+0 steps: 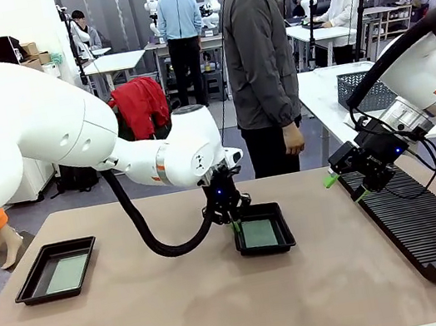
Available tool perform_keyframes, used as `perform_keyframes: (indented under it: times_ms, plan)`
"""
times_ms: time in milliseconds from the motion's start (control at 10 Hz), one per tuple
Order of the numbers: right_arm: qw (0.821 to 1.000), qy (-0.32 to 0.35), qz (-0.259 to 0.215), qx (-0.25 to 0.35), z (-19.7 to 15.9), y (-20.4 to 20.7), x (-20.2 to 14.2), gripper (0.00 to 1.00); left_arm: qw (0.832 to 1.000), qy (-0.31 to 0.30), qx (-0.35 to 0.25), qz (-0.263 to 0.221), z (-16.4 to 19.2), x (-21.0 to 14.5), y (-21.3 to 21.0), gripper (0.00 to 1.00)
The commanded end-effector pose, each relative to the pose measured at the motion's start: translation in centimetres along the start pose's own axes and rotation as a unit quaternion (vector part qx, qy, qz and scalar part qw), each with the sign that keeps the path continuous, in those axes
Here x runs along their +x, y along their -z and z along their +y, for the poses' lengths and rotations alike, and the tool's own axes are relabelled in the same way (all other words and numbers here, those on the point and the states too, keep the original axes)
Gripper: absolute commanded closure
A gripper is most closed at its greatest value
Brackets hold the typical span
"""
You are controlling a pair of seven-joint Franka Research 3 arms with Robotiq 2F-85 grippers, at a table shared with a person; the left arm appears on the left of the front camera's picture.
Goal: Inspect and transfer BCBs to ESD trays.
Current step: Pick up the ESD tray and place it on the left side of the table.
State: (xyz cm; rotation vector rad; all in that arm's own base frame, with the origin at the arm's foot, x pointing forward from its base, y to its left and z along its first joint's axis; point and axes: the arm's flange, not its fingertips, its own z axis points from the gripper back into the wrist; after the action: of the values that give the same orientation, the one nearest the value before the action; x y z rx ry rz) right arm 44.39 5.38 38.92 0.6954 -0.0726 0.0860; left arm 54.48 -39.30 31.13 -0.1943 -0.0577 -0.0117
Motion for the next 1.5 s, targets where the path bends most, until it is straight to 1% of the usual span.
perform_keyframes:
  times_ms: [0,400,700,1100,1400]
  plan:
    - [1.0,0.008,-0.002,-0.004,0.2,0.0,0.0,0.0,0.999,0.004,-0.033,0.002,1.7,-0.9,-0.8,0.97]
    - [1.0,0.008,-0.002,-0.004,0.2,0.0,0.0,0.0,0.997,0.018,-0.078,-0.022,4.0,-1.0,-2.1,0.97]
    - [1.0,0.008,-0.002,-0.004,0.2,0.0,0.0,0.0,0.995,0.018,-0.092,-0.028,7.0,-0.8,-3.4,0.97]
    - [1.0,0.008,-0.002,-0.004,0.2,0.0,0.0,0.0,0.995,0.015,-0.087,-0.041,12.5,-1.4,-5.9,0.97]
    - [1.0,0.008,-0.002,-0.004,0.2,0.0,0.0,0.0,0.995,-0.005,-0.087,-0.046,18.2,-2.3,-7.1,0.97]
